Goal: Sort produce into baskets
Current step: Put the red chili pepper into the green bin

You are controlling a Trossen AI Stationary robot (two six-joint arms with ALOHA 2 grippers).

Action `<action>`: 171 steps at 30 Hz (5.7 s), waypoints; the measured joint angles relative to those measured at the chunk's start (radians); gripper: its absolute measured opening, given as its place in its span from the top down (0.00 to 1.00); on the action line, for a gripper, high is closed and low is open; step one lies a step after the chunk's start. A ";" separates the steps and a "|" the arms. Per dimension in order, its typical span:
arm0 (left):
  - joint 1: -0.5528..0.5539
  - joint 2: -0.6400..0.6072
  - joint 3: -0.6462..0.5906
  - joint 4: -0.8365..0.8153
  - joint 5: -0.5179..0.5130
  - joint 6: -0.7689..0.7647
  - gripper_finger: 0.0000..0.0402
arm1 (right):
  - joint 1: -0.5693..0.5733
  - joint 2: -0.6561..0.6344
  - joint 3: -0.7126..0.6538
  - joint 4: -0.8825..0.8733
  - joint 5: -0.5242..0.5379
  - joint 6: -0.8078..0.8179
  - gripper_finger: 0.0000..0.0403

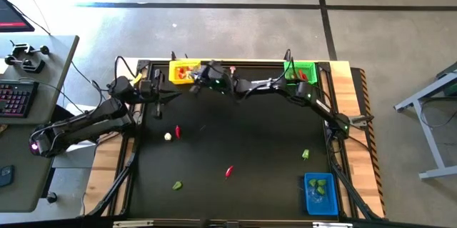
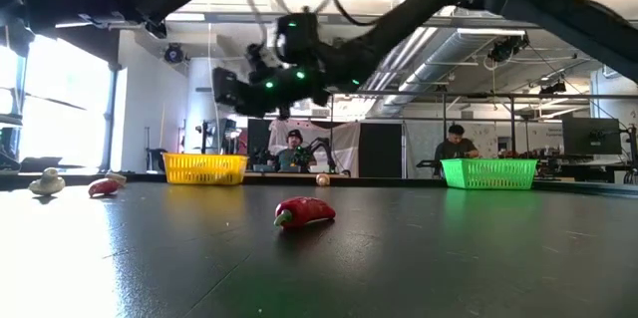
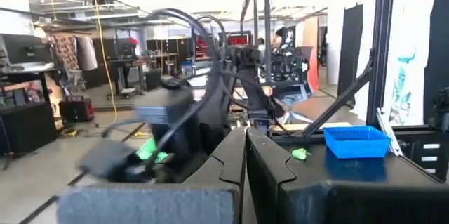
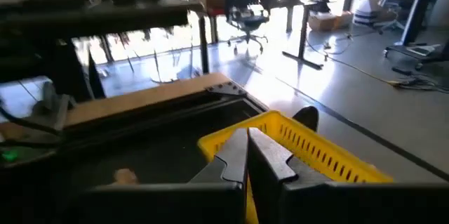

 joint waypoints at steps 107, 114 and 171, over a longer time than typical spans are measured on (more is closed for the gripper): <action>-1.012 1.414 0.953 -0.763 -0.596 0.896 0.65 | 0.132 -0.878 -1.328 0.365 0.171 0.110 1.00; -1.030 1.525 1.043 -0.790 -0.688 1.061 0.65 | 0.159 -0.878 -1.328 0.305 0.171 0.113 1.00; -0.972 1.716 1.338 -0.965 -0.608 1.141 0.83 | 0.240 -1.109 -1.328 -0.169 -0.181 0.071 1.00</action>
